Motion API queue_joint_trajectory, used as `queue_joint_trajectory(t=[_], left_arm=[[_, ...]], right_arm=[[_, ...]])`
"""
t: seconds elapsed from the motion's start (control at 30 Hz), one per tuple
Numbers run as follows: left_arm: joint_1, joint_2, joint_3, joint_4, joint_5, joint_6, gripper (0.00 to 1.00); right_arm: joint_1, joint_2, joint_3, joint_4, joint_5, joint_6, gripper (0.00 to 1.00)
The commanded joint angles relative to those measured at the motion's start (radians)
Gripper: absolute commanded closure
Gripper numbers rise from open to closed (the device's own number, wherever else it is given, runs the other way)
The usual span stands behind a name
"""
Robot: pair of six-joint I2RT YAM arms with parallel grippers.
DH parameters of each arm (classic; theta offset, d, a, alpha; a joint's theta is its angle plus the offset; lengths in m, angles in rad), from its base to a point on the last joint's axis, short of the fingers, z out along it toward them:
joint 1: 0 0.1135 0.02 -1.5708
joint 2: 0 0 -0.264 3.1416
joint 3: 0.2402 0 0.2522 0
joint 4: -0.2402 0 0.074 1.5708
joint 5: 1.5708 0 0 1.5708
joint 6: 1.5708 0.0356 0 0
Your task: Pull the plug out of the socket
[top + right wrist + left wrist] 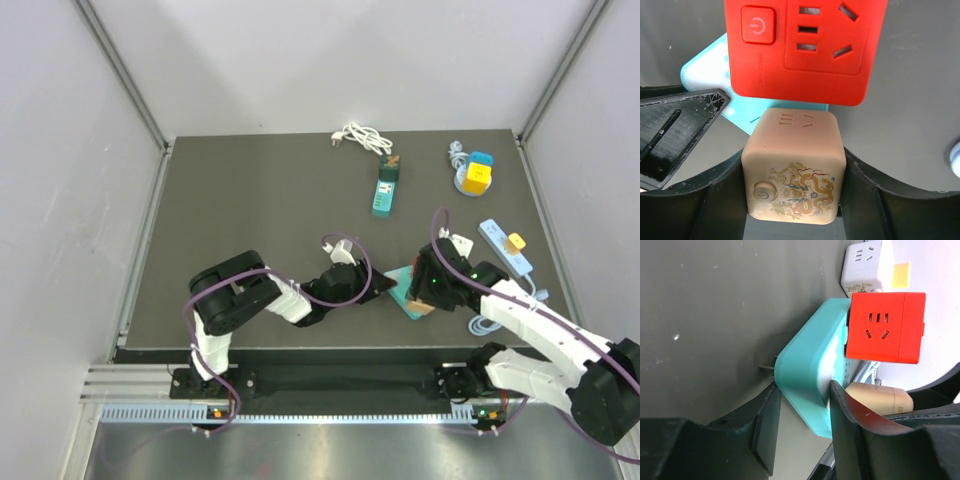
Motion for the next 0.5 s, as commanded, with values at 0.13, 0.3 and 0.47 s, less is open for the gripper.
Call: queue_joint_trajectory(t=[0.13,0.3,0.47], left_arm=[[-0.011,0.048,-0.017,-0.42,-0.254,0.148,1.0],[-0.03,0.027,0.001,-0.486,-0.323,0.192,1.0],[-0.071,0.01,0.059,-0.604,-0.44,0.258,1.0]], right_arm=[[0.012,-0.019,0.163,-0.042,-0.028,-0.067,1.0],[0.008,0.004,0.205,-0.063,-0.034,-0.085,1.0],[-0.029,0.03,0.2,-0.062,-0.088,-0.113,1.0]])
